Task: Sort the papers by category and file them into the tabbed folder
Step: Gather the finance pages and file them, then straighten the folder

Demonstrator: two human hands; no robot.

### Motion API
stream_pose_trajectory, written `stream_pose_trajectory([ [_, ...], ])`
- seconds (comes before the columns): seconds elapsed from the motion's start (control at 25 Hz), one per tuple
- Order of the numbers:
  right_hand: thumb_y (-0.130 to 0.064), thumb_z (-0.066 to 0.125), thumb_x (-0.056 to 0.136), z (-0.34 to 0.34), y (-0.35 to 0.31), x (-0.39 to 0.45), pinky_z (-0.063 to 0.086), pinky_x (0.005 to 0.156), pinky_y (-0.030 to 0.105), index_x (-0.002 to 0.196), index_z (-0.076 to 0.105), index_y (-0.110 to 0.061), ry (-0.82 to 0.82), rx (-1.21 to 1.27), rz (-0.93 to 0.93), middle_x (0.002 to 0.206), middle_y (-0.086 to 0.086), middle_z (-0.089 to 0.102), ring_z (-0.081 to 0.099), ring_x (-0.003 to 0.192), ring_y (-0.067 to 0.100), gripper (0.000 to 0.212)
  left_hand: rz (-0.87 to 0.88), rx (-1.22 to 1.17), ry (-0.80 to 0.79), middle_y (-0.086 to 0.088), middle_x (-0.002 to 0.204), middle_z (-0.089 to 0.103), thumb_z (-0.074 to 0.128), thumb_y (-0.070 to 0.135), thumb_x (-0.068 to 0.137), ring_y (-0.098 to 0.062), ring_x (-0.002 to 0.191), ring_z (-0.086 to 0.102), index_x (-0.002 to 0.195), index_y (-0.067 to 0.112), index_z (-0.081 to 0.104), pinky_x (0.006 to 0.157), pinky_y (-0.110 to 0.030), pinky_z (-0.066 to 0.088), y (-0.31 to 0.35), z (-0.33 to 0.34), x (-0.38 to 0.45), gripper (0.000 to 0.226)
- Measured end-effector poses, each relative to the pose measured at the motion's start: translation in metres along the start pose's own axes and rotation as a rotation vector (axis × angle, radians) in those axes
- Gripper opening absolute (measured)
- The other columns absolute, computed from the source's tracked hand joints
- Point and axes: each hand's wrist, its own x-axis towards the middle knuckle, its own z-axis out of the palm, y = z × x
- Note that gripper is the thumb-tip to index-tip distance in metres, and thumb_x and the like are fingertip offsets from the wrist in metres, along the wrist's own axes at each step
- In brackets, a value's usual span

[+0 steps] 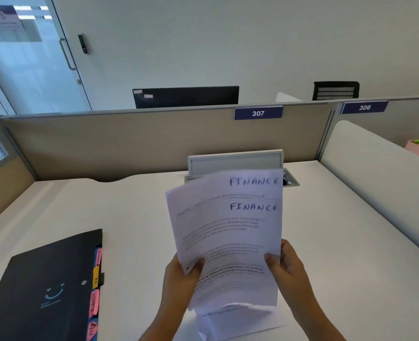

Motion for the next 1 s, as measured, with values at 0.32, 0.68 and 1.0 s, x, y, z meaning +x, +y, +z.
stream_pose_trajectory([
  [0.32, -0.017, 0.040, 0.096, 0.005, -0.015, -0.002, 0.057, 0.064, 0.033, 0.101, 0.054, -0.023, 0.042, 0.061, -0.021, 0.085, -0.005, 0.065, 0.065, 0.080, 0.018, 0.016, 0.093, -0.150, 0.023, 0.001, 0.084, 0.069, 0.048, 0.015, 0.092, -0.020, 0.078, 0.065, 0.088, 0.024, 0.061, 0.062, -0.026, 0.056, 0.008, -0.002, -0.007, 0.016],
  [0.68, -0.010, 0.043, 0.094, 0.011, 0.022, -0.008, 0.054, 0.074, 0.038, 0.102, 0.056, -0.022, 0.040, -0.001, 0.119, 0.098, 0.004, 0.067, 0.065, 0.091, 0.024, 0.019, -0.039, -0.089, 0.023, 0.014, 0.077, 0.068, 0.052, 0.024, 0.089, -0.012, 0.080, 0.061, 0.085, 0.036, 0.056, 0.066, -0.021, 0.044, -0.047, 0.000, -0.003, 0.013],
  [1.0, -0.022, 0.061, 0.086, 0.001, 0.056, 0.002, 0.045, 0.093, 0.031, 0.112, 0.048, -0.026, 0.006, -0.311, 0.292, 0.117, -0.002, 0.058, 0.056, 0.109, 0.012, 0.029, -0.073, 0.016, 0.171, -0.015, 0.097, 0.061, 0.044, 0.013, 0.094, -0.029, 0.086, 0.057, 0.116, 0.006, 0.054, 0.068, -0.031, 0.046, -0.060, -0.006, 0.015, 0.025],
])
